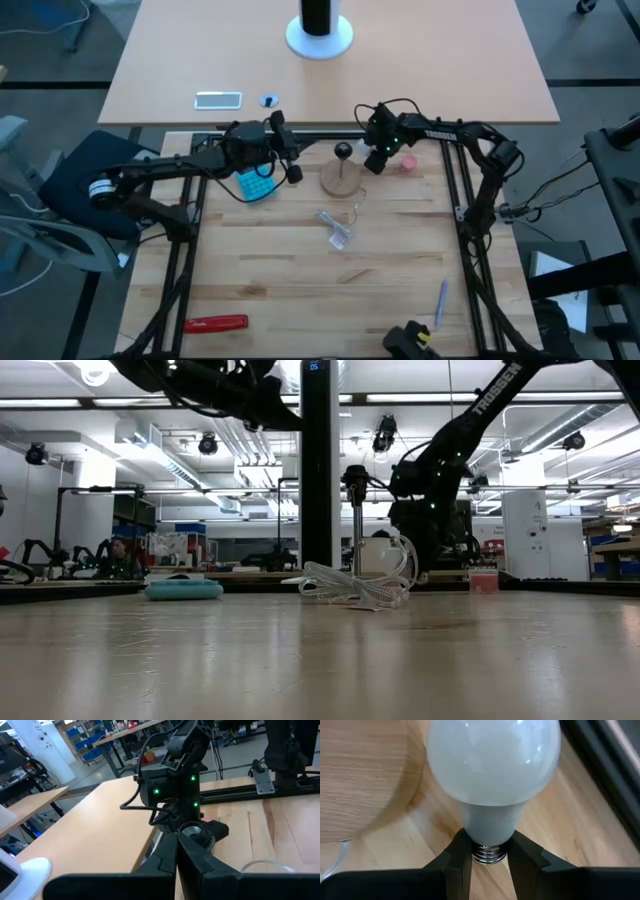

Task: Screw lightbulb
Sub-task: Remove the light bulb from the desk lamp, then return to Home Position

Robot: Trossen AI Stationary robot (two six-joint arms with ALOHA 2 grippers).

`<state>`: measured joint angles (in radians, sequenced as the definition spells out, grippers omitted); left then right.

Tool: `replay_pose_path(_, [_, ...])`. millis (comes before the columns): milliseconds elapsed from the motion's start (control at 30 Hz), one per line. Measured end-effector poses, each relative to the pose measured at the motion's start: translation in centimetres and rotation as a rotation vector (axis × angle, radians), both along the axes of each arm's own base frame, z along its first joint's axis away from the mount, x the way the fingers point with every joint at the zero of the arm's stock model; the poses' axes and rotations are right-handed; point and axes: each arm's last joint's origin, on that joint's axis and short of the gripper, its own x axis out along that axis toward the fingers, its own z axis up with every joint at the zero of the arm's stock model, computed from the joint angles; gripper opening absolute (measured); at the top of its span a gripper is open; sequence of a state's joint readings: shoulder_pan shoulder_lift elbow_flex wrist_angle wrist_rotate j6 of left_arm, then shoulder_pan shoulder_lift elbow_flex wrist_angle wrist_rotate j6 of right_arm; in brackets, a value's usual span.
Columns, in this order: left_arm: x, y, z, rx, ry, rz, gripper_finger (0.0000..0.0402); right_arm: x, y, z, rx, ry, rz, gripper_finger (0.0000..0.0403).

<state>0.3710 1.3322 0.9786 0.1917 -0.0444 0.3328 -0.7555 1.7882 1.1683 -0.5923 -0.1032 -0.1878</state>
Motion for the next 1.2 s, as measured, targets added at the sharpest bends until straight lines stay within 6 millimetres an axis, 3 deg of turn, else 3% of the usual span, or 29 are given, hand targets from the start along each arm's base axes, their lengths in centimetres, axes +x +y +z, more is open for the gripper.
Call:
replay_pose_path(200, [-1.4, -0.6, -1.0, -0.022, -0.010, 0.004, 0.0000, 0.2, 0.0, -0.9, 0.021, 0.020, -0.004, 0.0087])
replay_pose_path(567, [-6.1, -2.4, -1.8, 0.014, -0.339, -0.001, 0.0000, 0.4, -0.1, -0.9, 0.009, 0.003, -0.009, 0.0105])
replay_pose_path(767, [-7.4, -2.9, -2.7, 0.019, -0.367, -0.003, 0.0000, 0.5, 0.0, -0.9, 0.015, -0.005, -0.030, 0.0108])
replay_pose_path(1200, [-8.0, -3.2, -3.6, 0.014, -0.350, -0.001, 0.0000, 0.8, 0.4, -1.0, 0.028, -0.009, -0.048, 0.0204])
